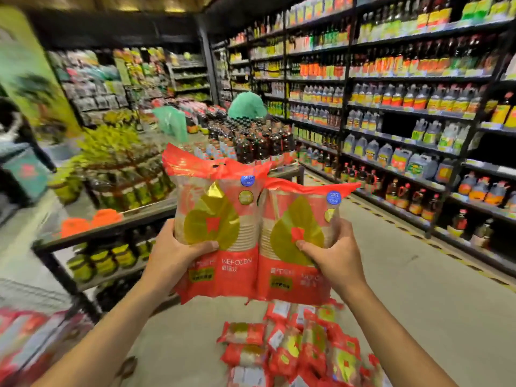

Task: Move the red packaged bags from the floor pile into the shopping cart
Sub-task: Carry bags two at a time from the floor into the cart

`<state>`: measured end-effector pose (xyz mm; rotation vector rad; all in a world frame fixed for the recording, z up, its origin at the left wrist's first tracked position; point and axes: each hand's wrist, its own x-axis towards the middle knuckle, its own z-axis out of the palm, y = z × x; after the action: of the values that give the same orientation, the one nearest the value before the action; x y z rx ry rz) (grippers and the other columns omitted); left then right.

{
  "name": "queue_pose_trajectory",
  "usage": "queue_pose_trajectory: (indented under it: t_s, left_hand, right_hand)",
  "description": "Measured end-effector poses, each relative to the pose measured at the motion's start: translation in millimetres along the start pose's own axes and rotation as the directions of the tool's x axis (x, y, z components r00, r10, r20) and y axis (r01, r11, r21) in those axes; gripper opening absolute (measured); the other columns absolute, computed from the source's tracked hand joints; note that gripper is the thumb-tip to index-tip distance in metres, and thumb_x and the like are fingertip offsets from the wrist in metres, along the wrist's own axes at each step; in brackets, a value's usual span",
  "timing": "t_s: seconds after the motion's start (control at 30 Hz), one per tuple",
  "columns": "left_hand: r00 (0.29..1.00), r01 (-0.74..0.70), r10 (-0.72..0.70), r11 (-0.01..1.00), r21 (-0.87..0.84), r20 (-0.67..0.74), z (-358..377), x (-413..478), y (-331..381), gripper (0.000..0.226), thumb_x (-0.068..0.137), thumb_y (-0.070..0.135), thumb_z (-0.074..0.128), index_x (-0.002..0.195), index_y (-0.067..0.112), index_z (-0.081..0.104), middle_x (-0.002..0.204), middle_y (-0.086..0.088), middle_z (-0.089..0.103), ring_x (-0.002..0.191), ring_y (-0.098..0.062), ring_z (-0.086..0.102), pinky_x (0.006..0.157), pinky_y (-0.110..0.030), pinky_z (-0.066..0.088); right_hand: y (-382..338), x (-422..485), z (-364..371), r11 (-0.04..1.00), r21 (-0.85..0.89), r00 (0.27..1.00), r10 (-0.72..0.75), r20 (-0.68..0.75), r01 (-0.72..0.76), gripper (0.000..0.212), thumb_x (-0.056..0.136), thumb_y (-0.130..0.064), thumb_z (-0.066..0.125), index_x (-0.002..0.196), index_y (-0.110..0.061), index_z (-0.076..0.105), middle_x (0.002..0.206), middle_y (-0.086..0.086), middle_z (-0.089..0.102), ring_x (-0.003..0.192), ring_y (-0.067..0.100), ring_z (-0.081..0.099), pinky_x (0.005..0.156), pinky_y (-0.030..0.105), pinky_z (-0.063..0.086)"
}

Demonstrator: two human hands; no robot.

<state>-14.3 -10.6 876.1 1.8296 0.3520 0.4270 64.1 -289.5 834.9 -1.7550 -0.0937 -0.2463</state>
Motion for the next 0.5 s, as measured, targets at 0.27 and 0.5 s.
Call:
queue_pose_trajectory:
  t_s: [0.27,0.5]
  left_hand:
    - [0.928,0.055,-0.035,0.998,0.044,-0.371,-146.8,-80.7,-13.1,0.058,0.063,0.011,0.094,0.109,0.018,0.06,0.094,-0.003,0.077,0.081,-0.012,0.076,0.062,-0.022,0.058]
    - [0.814,0.105,-0.065,0.994,0.037,-0.577,-244.6,-154.3,-15.8,0.082,0.048,0.031,0.095,0.118,0.021,0.053,0.107,0.0,0.072,0.092,-0.017,0.073,0.072,-0.031,0.057]
  right_hand:
    - [-39.8,-44.2,138.7,0.987,0.148,0.923,-0.107,0.369,0.056,0.087,0.052,-0.052,0.088,0.127,-0.033,0.048,0.129,-0.012,0.062,0.118,0.013,0.061,0.1,0.044,0.053]
    - [-91.6,-106.8,223.3,0.976,0.18,0.821,-0.203,0.534,0.124,0.079,0.053,-0.058,0.086,0.117,-0.034,0.048,0.121,-0.012,0.062,0.113,0.014,0.062,0.096,0.046,0.054]
